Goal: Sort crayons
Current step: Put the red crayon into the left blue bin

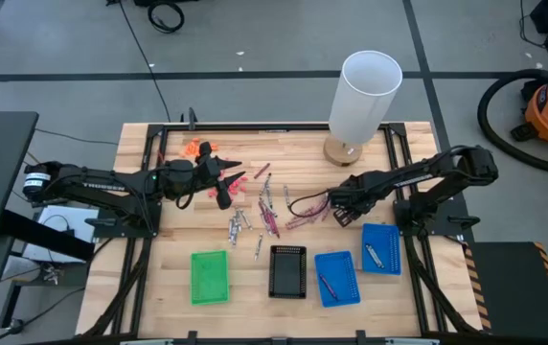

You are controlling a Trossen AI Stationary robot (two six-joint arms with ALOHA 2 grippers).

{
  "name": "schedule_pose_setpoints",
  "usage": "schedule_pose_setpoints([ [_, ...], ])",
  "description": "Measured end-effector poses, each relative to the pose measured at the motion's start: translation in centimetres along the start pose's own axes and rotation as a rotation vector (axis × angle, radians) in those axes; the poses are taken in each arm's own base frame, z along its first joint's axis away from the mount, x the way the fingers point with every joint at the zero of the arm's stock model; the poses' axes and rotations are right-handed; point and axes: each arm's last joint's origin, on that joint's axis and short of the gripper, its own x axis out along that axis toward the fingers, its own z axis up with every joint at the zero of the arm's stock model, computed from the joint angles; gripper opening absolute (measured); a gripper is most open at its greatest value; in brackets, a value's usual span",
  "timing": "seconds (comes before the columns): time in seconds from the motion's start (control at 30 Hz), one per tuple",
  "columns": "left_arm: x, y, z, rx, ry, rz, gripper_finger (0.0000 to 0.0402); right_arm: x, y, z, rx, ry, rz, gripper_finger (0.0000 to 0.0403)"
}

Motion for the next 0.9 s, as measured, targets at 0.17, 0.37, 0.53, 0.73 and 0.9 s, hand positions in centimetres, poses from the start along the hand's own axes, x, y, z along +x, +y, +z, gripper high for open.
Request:
schedule_pose_setpoints([
  [0.17,0.0,0.0,-0.1,0.003,0.007,-0.001,0.0144,-0.9,-0.5,-0.1,0.004,-0.032,0.013,0.0101],
  [0.37,0.0,0.0,-0.1,0.005,0.013,-0.001,0.0144,-1.2,-0.6,-0.1,-0.005,-0.043,0.03,0.0119],
  [0.53,0.0,0.0,-0.2,0.003,0.022,-0.002,0.0144,-1.2,-0.6,-0.2,0.015,-0.035,0.038,0.0155],
  [0.73,0.0,0.0,-0.3,0.004,0.026,-0.003,0.0144,-0.4,-0.8,-0.4,0.051,-0.036,0.035,0.0168],
  [0.9,0.0,0.0,-0.3,0.004,0.026,-0.003,0.0144,0.6,-1.2,-0.8,0.085,-0.037,0.042,0.0167],
])
